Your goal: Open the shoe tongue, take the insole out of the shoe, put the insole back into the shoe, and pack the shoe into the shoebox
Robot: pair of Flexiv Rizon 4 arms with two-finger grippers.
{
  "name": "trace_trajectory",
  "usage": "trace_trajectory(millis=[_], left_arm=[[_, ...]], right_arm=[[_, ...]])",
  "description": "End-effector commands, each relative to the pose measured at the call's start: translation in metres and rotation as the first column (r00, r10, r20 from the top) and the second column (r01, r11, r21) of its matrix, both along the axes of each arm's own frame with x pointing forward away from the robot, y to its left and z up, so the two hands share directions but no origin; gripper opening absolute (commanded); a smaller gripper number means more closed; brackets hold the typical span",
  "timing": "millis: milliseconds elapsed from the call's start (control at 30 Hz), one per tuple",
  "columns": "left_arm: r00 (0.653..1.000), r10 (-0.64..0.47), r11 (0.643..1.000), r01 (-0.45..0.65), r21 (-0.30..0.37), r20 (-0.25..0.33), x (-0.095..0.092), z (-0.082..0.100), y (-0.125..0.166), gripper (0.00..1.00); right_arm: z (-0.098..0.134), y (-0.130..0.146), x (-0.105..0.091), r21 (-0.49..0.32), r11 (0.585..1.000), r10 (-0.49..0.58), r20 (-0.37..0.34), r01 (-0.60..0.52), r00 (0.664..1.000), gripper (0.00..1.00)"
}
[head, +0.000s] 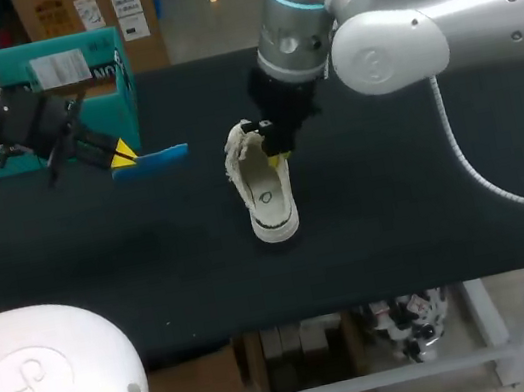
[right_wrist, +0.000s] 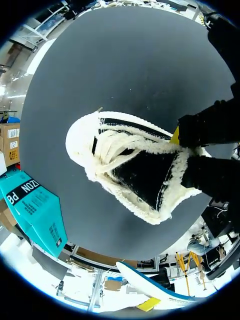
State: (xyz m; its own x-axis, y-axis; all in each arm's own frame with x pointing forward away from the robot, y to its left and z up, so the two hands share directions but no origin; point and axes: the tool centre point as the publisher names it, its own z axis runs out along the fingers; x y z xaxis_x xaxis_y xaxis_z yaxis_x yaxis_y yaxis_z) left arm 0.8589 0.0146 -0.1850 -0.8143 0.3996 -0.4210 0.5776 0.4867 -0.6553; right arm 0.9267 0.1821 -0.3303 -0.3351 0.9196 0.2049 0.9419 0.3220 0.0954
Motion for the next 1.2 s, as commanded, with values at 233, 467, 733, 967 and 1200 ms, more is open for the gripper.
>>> trace_trajectory(millis=[233,467,733,967,1200], left_arm=[[0.999,-0.028,1.0,0.028,0.004,-0.02,0.007,-0.01,-0.004,0.0],[0.995,-0.095,0.995,0.095,0.011,0.006,0.002,-0.008,-0.015,0.0],[0.959,-0.254,0.967,0.256,-0.002,0.127,-0.009,-0.007,-0.036,0.0],[0.895,-0.408,0.909,0.416,-0.008,0.179,-0.016,-0.01,-0.066,0.0],[0.831,-0.5,0.856,0.517,-0.008,0.243,-0.02,-0.017,-0.088,0.0]], right_arm=[[-0.022,0.0,0.006,0.04,0.999,0.008,-0.016,-0.007,1.0,0.57],[-0.001,-0.004,-0.004,0.056,0.998,-0.002,0.031,0.0,1.0,1.0],[0.041,-0.028,-0.023,0.164,0.985,-0.058,0.06,0.047,0.996,1.0],[0.051,-0.031,-0.03,0.179,0.983,-0.045,0.091,0.028,0.995,1.0],[0.051,-0.031,-0.03,0.179,0.983,-0.045,0.091,0.028,0.995,1.0]])
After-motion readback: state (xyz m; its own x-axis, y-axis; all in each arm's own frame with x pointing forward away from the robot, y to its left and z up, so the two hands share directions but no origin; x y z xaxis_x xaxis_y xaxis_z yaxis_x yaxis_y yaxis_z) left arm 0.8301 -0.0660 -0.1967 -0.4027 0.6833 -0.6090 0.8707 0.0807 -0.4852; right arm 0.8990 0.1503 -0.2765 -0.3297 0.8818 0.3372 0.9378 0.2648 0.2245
